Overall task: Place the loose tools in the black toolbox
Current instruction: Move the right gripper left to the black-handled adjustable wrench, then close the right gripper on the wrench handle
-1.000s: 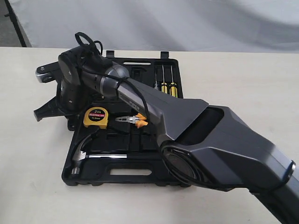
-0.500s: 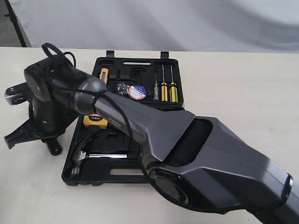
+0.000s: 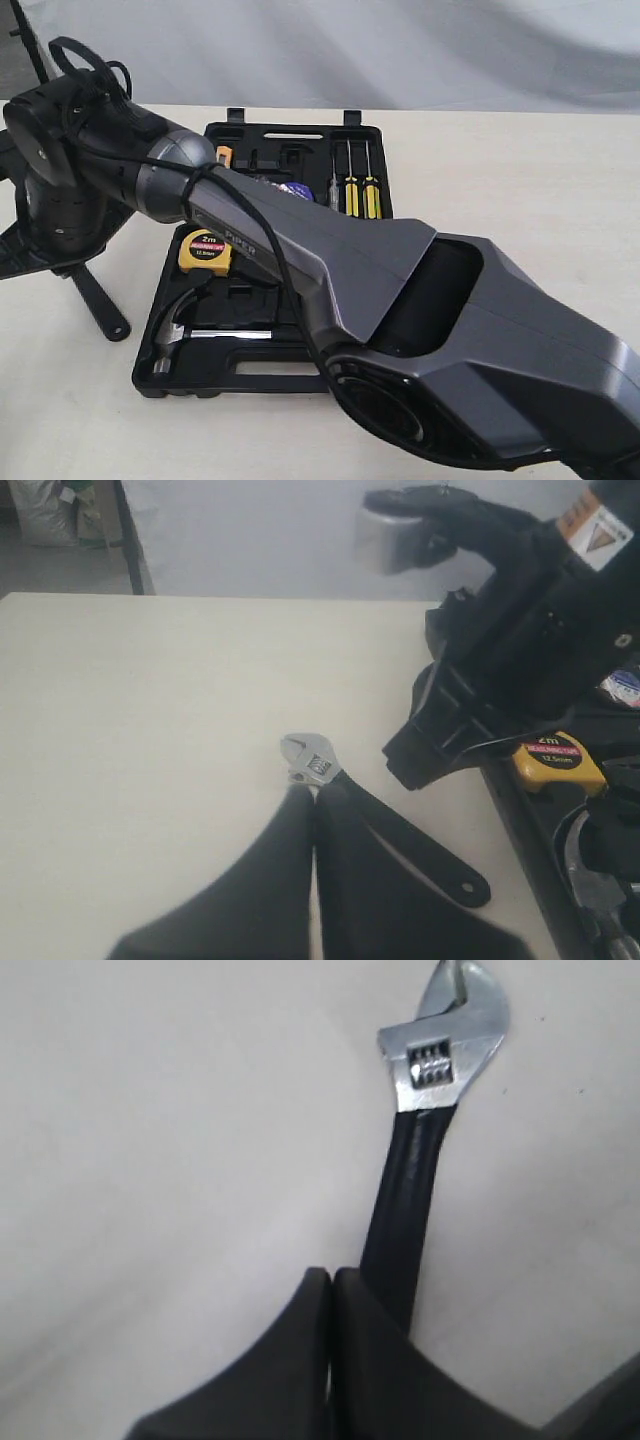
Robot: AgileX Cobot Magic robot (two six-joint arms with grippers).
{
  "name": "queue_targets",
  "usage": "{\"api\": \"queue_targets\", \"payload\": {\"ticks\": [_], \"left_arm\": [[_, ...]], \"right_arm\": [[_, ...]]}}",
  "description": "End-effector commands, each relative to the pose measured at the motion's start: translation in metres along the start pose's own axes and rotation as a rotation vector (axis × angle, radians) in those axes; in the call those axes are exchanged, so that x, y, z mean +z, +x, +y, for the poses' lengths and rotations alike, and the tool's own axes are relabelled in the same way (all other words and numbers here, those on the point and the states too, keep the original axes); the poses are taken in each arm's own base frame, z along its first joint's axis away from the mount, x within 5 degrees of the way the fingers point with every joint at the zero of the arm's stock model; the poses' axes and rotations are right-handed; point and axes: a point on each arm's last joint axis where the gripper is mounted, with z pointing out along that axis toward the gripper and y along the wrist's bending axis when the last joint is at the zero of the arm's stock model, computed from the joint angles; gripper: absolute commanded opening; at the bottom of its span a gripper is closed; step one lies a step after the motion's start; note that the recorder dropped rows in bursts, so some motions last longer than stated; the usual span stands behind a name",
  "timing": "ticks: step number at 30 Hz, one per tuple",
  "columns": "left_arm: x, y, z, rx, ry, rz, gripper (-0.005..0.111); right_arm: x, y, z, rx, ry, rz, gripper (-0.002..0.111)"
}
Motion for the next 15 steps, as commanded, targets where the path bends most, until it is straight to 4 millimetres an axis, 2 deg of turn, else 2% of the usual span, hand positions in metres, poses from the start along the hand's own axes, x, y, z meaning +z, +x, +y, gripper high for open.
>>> {"api": "queue_targets", "payload": {"ticks": [1, 6, 15], "left_arm": [[-0.001, 0.002, 0.0, -0.022, 0.014, -0.007, 0.001], [-0.001, 0.002, 0.0, -0.022, 0.014, -0.007, 0.001], [-0.001, 0.002, 0.0, -0.022, 0.014, -0.007, 0.001]], "right_arm": [[0.023, 0.006, -0.008, -0.026, 0.042, 0.005, -0.001], [0.044, 0.018, -0.011, 0.003, 0.051, 0.064, -0.001], [0.05, 0.03, -0.013, 0.025, 0.068, 0.172, -0.001]]}}
